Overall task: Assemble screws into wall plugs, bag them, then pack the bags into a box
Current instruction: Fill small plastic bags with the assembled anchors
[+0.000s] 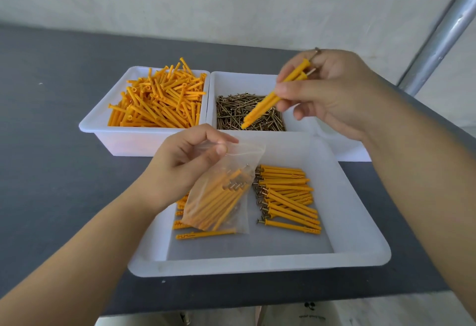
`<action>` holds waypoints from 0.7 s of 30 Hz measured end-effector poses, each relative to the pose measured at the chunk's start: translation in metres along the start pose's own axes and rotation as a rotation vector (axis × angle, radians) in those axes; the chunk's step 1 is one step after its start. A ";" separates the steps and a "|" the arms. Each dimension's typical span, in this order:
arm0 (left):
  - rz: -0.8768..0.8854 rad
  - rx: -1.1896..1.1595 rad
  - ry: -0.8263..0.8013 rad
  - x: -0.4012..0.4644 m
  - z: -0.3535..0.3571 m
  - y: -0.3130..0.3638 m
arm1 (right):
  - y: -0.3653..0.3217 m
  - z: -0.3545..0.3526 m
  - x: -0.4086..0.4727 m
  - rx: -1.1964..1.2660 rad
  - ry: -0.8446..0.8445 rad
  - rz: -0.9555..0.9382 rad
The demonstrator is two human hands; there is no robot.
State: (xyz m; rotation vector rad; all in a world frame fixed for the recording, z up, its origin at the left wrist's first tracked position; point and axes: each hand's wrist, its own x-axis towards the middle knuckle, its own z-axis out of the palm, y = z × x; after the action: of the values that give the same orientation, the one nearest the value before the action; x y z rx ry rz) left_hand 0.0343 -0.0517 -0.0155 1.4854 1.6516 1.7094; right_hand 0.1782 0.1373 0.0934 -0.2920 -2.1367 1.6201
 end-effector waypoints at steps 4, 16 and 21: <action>0.027 0.031 -0.002 -0.001 -0.001 -0.001 | 0.004 0.030 0.009 -0.212 -0.122 0.007; 0.056 -0.052 -0.006 -0.001 -0.003 -0.001 | 0.018 0.044 0.018 -0.227 -0.304 0.263; 0.049 -0.077 0.008 -0.003 -0.003 0.002 | 0.013 0.038 0.019 -0.292 -0.260 0.212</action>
State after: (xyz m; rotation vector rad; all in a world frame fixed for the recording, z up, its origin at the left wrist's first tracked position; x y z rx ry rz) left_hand 0.0336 -0.0562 -0.0145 1.4965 1.5479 1.7863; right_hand 0.1427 0.1159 0.0771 -0.4310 -2.6248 1.5219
